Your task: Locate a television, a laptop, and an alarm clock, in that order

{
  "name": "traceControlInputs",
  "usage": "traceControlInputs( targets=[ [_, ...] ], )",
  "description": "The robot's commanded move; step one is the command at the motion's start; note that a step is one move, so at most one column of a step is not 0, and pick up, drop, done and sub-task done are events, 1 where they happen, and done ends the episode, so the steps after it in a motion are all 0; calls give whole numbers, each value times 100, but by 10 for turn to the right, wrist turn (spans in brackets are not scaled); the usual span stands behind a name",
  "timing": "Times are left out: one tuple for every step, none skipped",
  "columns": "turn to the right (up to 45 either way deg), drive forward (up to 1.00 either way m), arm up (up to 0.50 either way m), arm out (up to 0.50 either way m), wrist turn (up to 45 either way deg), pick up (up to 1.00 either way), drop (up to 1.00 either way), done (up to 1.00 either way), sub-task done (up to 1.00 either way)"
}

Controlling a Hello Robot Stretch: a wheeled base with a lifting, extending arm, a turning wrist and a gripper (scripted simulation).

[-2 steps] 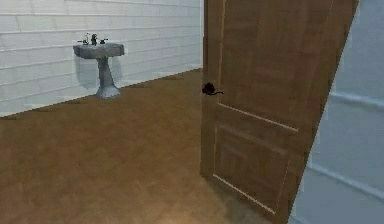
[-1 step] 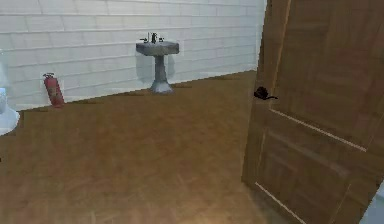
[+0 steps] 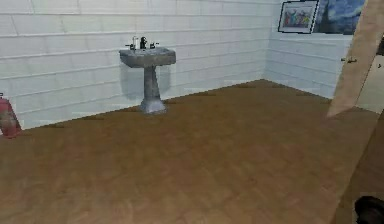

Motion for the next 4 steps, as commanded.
traceControlInputs(
  targets=[
    [-60,0,0,0,0,0,0,0,0],
    [0,35,0,0,0,0,0,0,0],
    [150,0,0,0,0,0,0,0,0],
    [0,35,0,0,0,0,0,0,0]
  ],
)
